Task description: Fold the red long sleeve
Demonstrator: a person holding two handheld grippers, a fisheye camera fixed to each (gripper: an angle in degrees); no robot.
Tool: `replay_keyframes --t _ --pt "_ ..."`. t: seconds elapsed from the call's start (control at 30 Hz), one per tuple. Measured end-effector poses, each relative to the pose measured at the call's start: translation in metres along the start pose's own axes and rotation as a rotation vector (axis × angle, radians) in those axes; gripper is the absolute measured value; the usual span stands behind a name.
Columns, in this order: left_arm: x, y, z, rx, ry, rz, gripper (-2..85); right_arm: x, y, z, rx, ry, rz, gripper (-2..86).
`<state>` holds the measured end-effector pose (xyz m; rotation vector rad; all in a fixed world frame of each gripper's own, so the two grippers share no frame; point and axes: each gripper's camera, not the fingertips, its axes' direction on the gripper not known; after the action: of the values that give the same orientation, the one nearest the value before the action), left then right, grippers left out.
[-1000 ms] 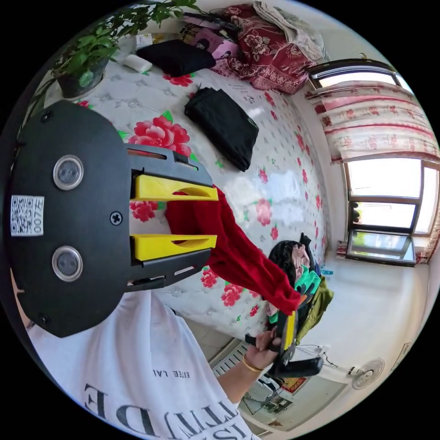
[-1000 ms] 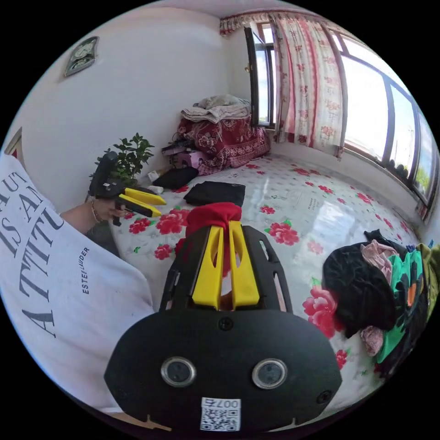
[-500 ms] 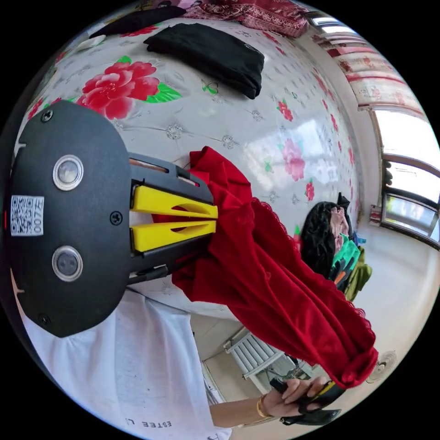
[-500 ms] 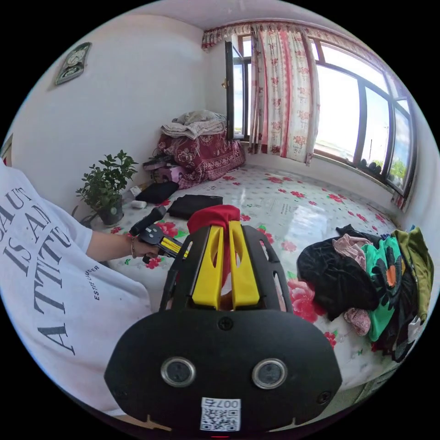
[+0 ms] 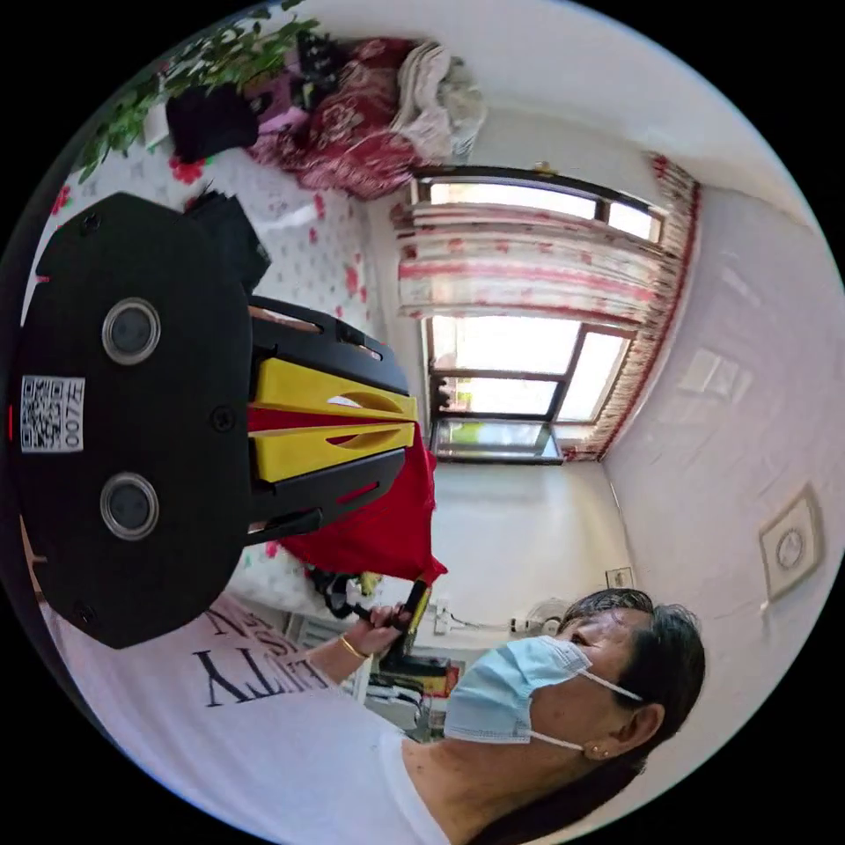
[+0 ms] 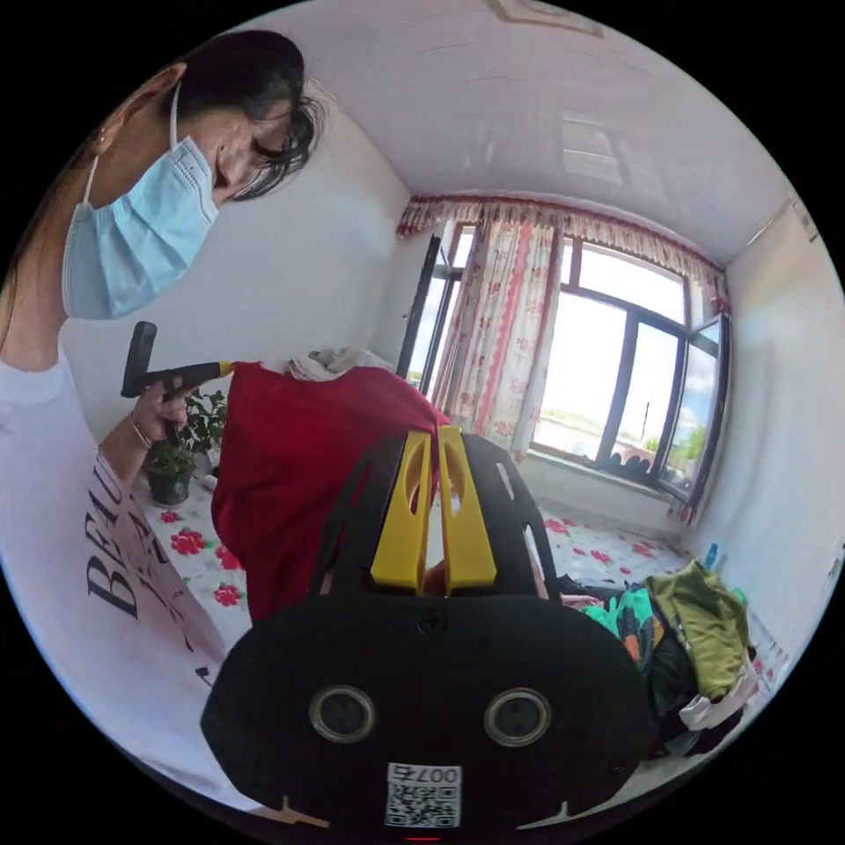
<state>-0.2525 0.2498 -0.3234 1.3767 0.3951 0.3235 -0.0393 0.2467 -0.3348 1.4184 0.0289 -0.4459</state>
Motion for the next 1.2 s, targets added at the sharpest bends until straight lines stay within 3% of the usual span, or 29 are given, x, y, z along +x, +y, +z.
replay_keyframes --t 0.07,0.17,0.23,0.3,0.4,0.63,0.77,0.87,0.9,1.03,1.13,1.2 --pt "-0.002 -0.02 0.013 0.027 -0.081 0.009 -0.9 0.003 -0.029 0.044 -0.006 0.035 -0.094 0.4" --pt "-0.033 -0.035 0.082 -0.076 -0.221 -0.059 -0.7 0.021 -0.042 0.142 -0.135 0.003 -0.093 1.2" --pt "-0.064 -0.023 0.145 -0.21 -0.334 -0.121 -0.4 0.035 -0.027 0.214 -0.259 -0.032 -0.042 2.4" --pt "-0.115 0.029 0.227 -0.463 -0.565 -0.225 1.0 0.048 0.007 0.283 -0.444 -0.035 0.045 3.7" --pt "-0.155 0.121 0.267 -0.792 -0.664 -0.355 3.9 0.059 0.098 0.346 -0.751 -0.011 0.171 4.9" --pt "-0.079 0.287 0.211 -1.089 -0.553 -0.317 4.5 0.012 0.298 0.303 -1.095 -0.204 0.375 8.1" --pt "-0.038 0.331 0.209 -1.236 -0.429 -0.381 4.7 -0.041 0.324 0.303 -1.166 -0.245 0.317 8.4" --pt "-0.028 0.334 0.235 -1.26 -0.337 -0.401 5.2 -0.073 0.337 0.338 -1.305 -0.282 0.191 7.0" --pt "-0.028 0.331 0.247 -1.272 -0.328 -0.383 5.1 -0.072 0.333 0.34 -1.27 -0.287 0.18 6.3" --pt "-0.035 0.323 0.274 -1.309 -0.32 -0.344 3.9 -0.025 0.322 0.368 -1.362 0.188 -0.005 1.5" --pt "-0.042 0.319 0.285 -1.339 -0.358 -0.325 0.9 0.045 0.301 0.356 -1.343 0.49 0.137 2.1" --pt "-0.044 0.315 0.289 -1.336 -0.348 -0.306 0.0 0.066 0.273 0.337 -1.23 0.495 0.251 3.5"
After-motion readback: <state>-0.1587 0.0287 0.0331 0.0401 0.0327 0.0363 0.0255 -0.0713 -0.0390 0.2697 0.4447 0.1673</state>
